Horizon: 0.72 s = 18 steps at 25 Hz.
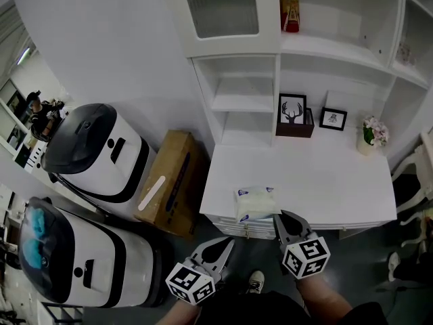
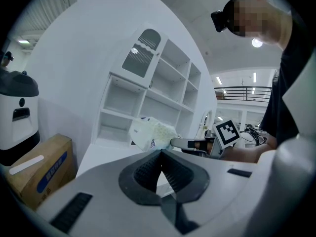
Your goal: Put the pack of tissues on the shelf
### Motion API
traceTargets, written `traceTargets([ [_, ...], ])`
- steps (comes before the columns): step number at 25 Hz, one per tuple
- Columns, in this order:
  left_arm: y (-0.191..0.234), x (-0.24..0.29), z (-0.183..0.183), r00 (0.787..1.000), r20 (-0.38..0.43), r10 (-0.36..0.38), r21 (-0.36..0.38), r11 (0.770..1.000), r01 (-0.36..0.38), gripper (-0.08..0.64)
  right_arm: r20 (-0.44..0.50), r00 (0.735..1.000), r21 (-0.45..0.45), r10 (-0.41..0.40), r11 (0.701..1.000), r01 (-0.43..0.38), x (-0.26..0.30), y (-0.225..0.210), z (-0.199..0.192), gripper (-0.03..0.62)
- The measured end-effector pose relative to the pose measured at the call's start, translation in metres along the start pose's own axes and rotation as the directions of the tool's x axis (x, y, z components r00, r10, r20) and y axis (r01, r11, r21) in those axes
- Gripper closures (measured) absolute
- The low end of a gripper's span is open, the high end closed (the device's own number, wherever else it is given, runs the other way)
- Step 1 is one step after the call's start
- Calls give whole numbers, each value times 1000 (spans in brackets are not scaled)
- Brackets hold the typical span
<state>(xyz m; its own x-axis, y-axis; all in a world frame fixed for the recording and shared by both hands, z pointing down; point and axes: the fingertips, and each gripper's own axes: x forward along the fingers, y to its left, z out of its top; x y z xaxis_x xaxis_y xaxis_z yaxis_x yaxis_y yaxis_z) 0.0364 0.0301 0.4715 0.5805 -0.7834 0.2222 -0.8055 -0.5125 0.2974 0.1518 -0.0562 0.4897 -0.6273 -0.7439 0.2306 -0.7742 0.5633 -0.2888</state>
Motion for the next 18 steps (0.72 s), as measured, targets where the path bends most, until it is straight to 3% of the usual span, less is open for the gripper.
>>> traceTargets([
  [8, 2, 3, -2, 1000, 2, -2, -7, 1000, 2, 557, 0, 1000, 8, -3, 1000, 3, 5, -2, -1, 584],
  [18, 19, 14, 10, 997, 10, -70, 1, 998, 70, 557, 11, 997, 12, -74, 997, 73, 14, -6, 7, 584],
])
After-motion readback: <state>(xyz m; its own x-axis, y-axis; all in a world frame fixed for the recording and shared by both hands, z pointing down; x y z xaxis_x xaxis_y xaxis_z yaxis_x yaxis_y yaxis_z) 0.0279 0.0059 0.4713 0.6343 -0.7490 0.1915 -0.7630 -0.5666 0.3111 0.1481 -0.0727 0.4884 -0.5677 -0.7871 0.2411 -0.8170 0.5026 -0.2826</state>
